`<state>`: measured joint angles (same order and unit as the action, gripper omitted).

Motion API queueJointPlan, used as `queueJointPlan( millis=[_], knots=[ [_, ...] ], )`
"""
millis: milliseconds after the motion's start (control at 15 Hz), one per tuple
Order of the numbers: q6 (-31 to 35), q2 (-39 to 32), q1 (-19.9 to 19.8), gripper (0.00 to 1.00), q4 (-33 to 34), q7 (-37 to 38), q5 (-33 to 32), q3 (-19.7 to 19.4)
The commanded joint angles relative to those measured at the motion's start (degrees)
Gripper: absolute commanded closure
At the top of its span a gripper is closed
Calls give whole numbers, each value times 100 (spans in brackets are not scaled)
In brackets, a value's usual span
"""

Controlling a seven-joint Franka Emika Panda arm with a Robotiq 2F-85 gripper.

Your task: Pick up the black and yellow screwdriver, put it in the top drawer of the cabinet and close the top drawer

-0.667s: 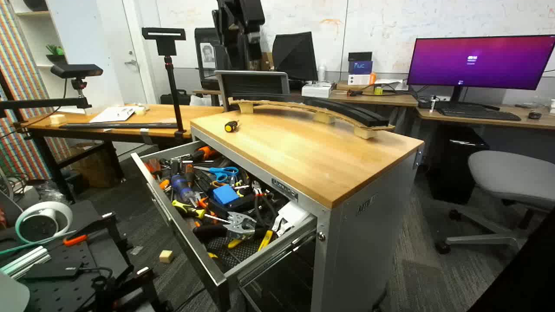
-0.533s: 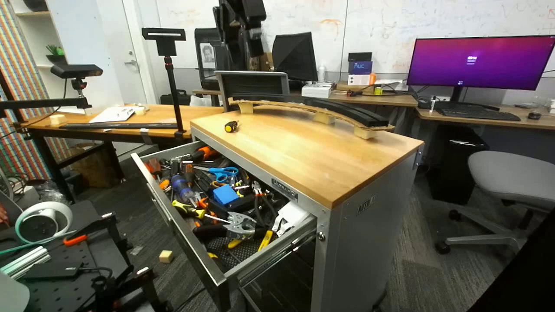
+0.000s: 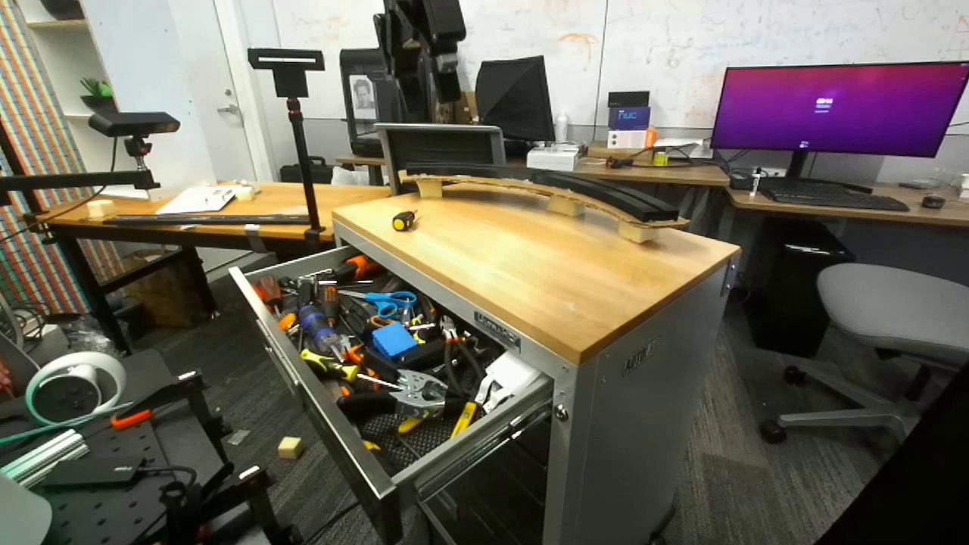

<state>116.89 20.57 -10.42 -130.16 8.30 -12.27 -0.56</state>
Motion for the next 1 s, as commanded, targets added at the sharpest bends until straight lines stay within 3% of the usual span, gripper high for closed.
queueJointPlan(
  millis=[0, 467, 667, 933],
  knots=[
    [328, -1119, 433, 0, 769, 82, 432, 77],
    [562, -3163, 1280, 0, 2157, -123, 625, 543],
    [550, -4126, 1526, 0, 2862, -577, 1301, 798],
    [223, -5120, 1744, 0, 3848, -955, 1532, 991]
  ],
)
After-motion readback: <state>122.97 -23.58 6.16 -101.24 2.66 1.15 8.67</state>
